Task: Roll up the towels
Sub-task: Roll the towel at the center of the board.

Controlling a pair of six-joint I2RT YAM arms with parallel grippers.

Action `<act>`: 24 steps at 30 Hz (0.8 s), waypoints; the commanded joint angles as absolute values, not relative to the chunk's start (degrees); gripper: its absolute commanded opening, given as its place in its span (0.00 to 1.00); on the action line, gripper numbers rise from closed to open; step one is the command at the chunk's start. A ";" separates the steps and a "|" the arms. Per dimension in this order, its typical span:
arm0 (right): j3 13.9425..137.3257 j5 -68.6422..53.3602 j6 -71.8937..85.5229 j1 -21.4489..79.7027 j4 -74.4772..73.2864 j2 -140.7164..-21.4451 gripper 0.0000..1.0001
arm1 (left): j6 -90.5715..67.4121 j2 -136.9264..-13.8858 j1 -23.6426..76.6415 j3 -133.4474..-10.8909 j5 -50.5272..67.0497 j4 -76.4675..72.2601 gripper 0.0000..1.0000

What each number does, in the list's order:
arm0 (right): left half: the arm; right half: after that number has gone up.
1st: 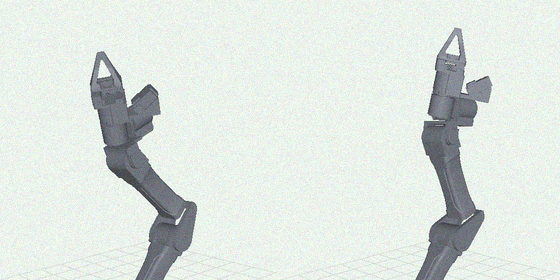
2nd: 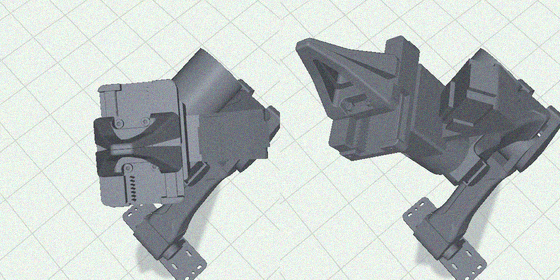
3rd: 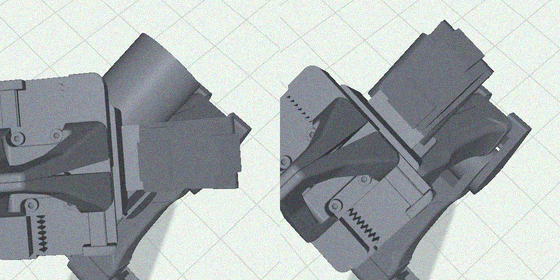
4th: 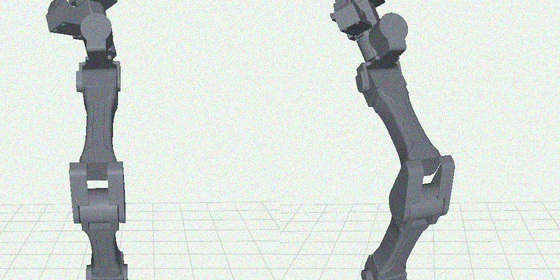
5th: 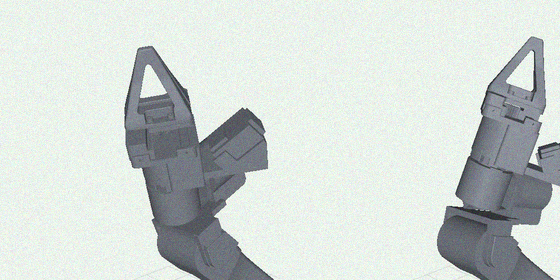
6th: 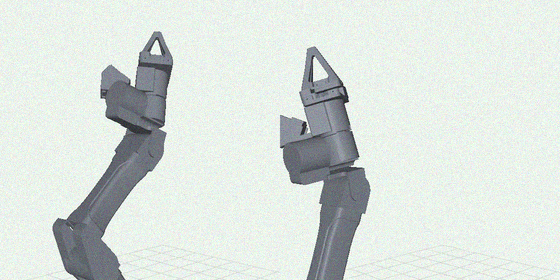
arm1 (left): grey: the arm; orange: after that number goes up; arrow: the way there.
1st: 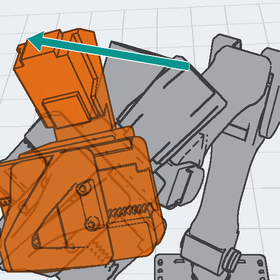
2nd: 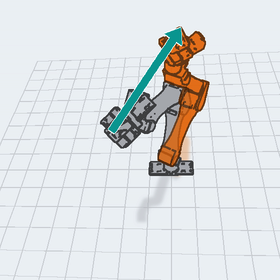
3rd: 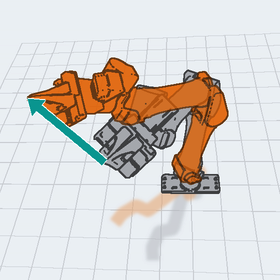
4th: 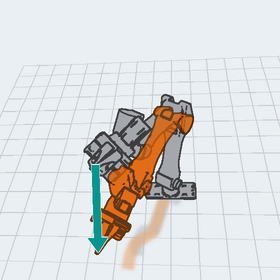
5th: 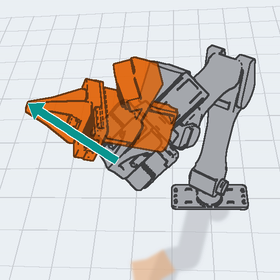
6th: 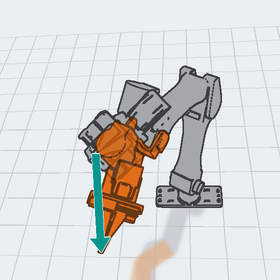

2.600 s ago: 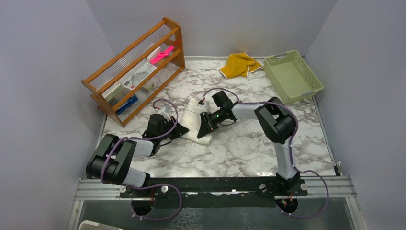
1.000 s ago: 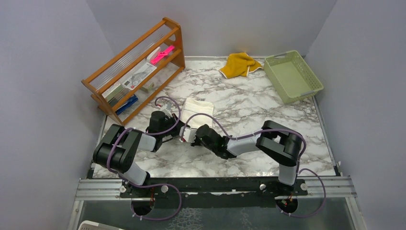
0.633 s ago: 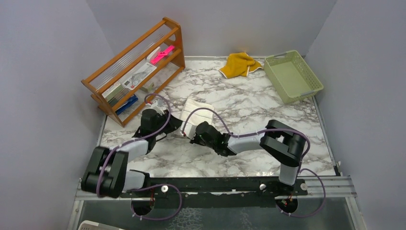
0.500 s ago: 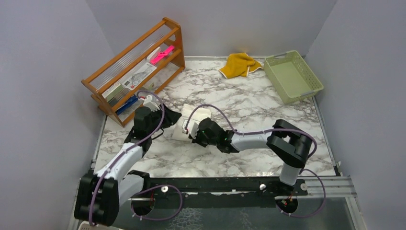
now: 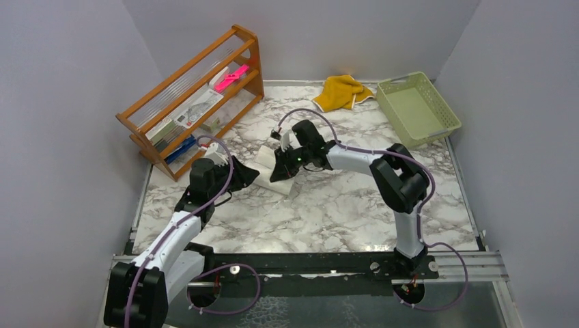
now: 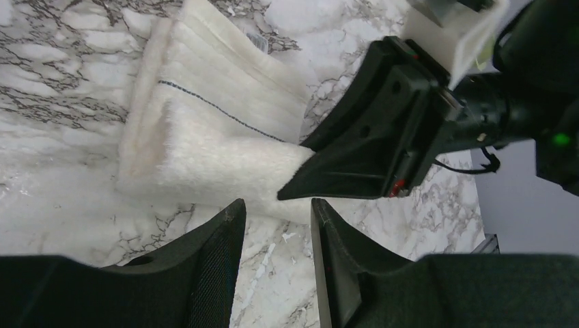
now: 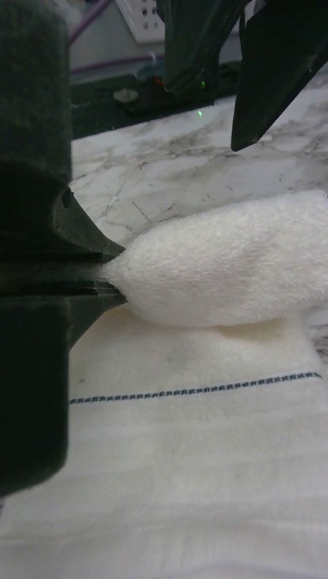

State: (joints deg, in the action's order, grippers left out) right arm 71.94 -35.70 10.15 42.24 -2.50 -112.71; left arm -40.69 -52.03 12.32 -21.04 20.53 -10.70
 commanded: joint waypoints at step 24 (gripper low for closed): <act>80.31 -49.96 21.07 39.44 -12.28 -126.91 0.29 | -40.51 -81.37 12.13 -18.54 25.44 -34.74 0.40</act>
State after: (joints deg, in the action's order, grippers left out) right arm 81.17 -51.57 22.15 39.66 -11.22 -126.23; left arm -42.81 -75.66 12.32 -17.34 26.09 -30.48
